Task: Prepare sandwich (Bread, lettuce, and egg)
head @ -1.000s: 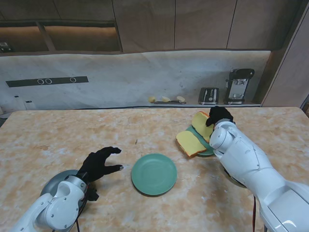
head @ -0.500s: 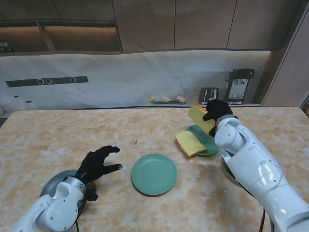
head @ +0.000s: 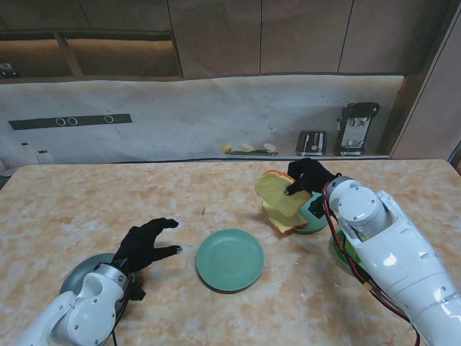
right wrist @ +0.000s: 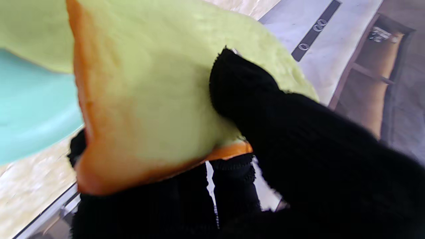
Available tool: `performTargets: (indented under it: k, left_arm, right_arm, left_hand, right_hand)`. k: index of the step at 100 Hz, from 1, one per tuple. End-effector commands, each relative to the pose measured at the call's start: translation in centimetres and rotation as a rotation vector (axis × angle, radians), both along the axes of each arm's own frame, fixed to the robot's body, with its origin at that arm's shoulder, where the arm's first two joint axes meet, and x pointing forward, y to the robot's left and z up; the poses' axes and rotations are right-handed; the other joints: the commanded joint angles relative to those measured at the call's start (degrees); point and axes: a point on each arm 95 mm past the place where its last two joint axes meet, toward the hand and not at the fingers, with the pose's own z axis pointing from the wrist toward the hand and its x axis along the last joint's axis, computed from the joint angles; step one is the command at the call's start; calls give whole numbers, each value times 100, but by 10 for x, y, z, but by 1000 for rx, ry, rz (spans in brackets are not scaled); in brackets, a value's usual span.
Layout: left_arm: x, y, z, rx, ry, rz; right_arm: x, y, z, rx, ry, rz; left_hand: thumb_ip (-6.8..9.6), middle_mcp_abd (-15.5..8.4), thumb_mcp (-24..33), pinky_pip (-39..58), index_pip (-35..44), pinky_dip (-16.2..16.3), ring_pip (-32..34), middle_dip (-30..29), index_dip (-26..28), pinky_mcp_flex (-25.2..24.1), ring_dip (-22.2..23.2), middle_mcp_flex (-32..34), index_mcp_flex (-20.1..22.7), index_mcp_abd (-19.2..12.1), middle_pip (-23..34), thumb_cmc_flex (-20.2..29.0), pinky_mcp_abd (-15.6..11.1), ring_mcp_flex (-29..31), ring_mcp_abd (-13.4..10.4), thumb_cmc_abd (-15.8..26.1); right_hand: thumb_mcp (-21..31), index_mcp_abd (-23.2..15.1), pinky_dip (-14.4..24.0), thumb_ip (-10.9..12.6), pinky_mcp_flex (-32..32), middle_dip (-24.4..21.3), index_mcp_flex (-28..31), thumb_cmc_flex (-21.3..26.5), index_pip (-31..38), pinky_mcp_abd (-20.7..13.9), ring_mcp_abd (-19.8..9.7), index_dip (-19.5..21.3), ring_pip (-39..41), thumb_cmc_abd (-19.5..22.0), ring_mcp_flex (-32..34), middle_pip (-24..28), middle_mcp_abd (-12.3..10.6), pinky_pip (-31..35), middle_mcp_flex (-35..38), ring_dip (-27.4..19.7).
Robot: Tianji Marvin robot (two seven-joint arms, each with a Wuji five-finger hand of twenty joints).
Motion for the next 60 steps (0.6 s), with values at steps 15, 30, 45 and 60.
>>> performTargets:
  k: [15,30,45,60]
  left_arm:
    - [-4,1,-1,13,13,-2]
    - [-6,3,-1,23,11,3]
    - [-9,6,-1,29,10,12]
    - [-11,8,-1,38,10,19]
  right_arm:
    - [-11,29,-8,85,83,163]
    - [-14,46,-13,126,138,262]
    - [-15,61,-21,145,203,346]
    - [-15,74,-26,166,266,421]
  left_hand:
    - [-48,-134,-57,27,107,81,19,70,44,-22,73,69,16,-117,6,149,31,37,-105,90]
    - [-48,-138,-58,28,111,81,19,68,43,-20,73,63,26,-117,2,145,26,38,-98,92]
    - [-48,-132,-58,29,112,82,23,70,41,-20,75,71,29,-115,7,147,31,44,-98,94]
    - [-49,-141,-61,27,112,81,20,68,41,-25,74,50,28,-122,3,142,29,36,-105,98]
  right_hand:
    - [667,-320,255,456,88,-2835,156,448,-103,-267,337,86,220,55,-47,4,36,18,88,331]
    - [692,-336,314,488,49,-2745,144,451,-144,-283,343,124,251,58,-84,-4,14,10,69,428]
    - [699,-358,344,500,42,-2720,132,439,-165,-286,338,143,250,91,-90,-26,11,2,71,459]
    - [710,-357,431,518,-5,-2687,137,448,-182,-291,356,164,276,75,-112,-45,10,60,68,520]
